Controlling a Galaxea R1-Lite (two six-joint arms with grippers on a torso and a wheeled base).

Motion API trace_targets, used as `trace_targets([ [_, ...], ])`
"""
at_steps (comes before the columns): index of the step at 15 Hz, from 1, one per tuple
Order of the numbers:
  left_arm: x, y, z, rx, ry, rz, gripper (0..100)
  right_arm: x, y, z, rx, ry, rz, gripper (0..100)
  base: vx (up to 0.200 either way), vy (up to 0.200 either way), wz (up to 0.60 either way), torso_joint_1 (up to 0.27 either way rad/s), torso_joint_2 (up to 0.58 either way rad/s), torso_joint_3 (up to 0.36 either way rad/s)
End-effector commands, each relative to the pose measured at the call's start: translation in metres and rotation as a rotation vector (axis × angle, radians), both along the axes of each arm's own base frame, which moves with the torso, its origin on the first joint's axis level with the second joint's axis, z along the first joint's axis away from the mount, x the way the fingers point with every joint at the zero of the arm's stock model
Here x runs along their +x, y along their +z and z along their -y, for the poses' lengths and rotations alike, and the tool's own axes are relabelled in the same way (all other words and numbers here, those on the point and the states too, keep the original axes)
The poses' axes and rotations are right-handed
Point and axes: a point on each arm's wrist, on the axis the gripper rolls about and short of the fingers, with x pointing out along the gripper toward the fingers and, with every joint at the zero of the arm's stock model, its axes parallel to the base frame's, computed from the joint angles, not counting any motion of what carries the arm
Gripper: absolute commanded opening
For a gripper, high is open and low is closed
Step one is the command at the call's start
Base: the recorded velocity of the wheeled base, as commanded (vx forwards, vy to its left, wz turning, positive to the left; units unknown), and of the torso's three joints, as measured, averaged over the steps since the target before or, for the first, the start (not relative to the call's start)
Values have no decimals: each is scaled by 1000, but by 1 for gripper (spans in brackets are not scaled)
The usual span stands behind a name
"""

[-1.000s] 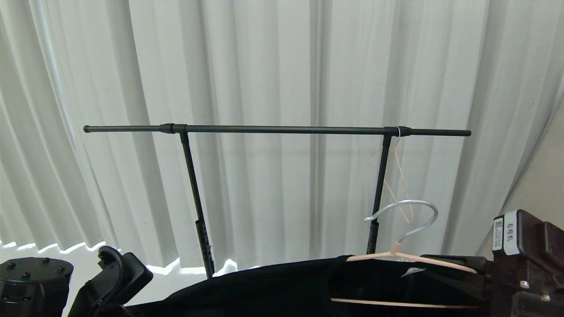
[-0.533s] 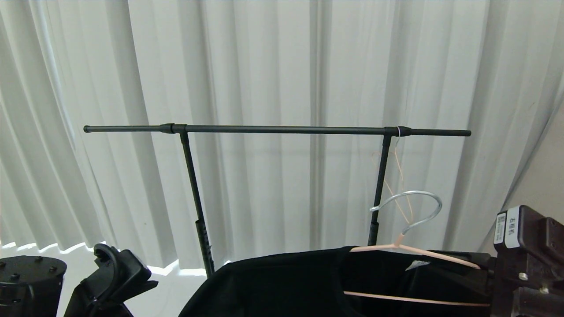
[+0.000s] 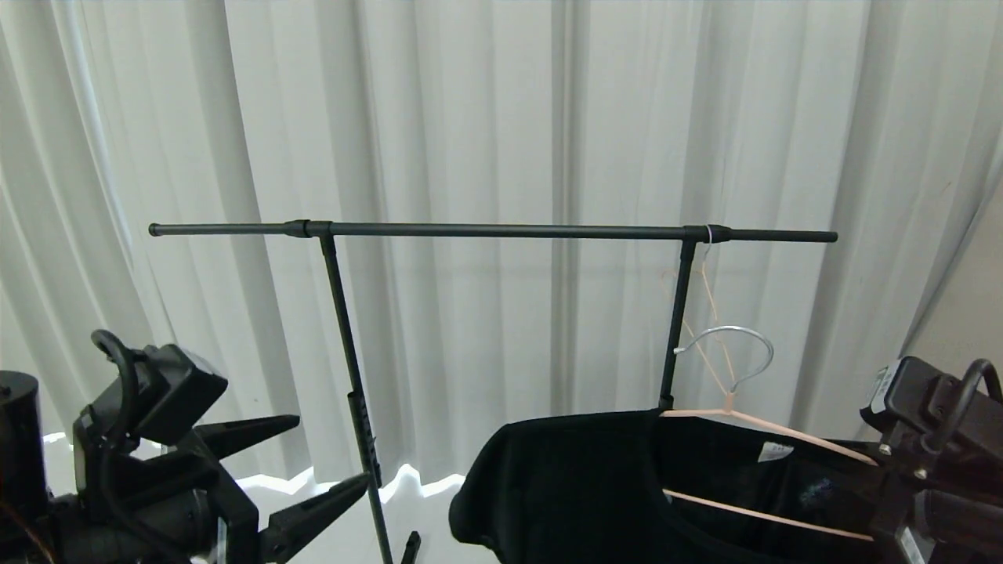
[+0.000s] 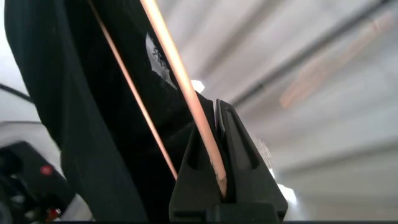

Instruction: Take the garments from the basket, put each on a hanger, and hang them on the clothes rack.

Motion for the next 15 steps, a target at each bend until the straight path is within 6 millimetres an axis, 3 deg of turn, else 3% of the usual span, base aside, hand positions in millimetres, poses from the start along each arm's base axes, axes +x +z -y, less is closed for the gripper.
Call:
trace_targets([
  [1, 15, 17, 11, -29, -10, 25, 100, 6, 0, 4, -18, -67, -9, 0, 0, 0, 0, 0, 0, 0],
  [2, 28, 25, 21, -25, 36, 34, 100, 15, 2, 6, -25, -165, -13, 0, 0, 0, 0, 0, 0, 0],
  [4, 47, 24, 39, 19, 178, 13, 100, 28, 6, 9, -10, -292, -14, 0, 0, 0, 0, 0, 0, 0],
  [6, 50, 18, 51, 62, 239, 15, 100, 35, 7, 12, -3, -378, -14, 0, 0, 0, 0, 0, 0, 0],
  [12, 55, 14, 53, 118, 365, 56, 100, 36, 4, 12, -4, -402, -24, 0, 0, 0, 0, 0, 0, 0],
  [15, 55, 14, 53, 121, 377, 58, 100, 36, 4, 12, -4, -401, -26, 0, 0, 200, 0, 1, 7, 5],
])
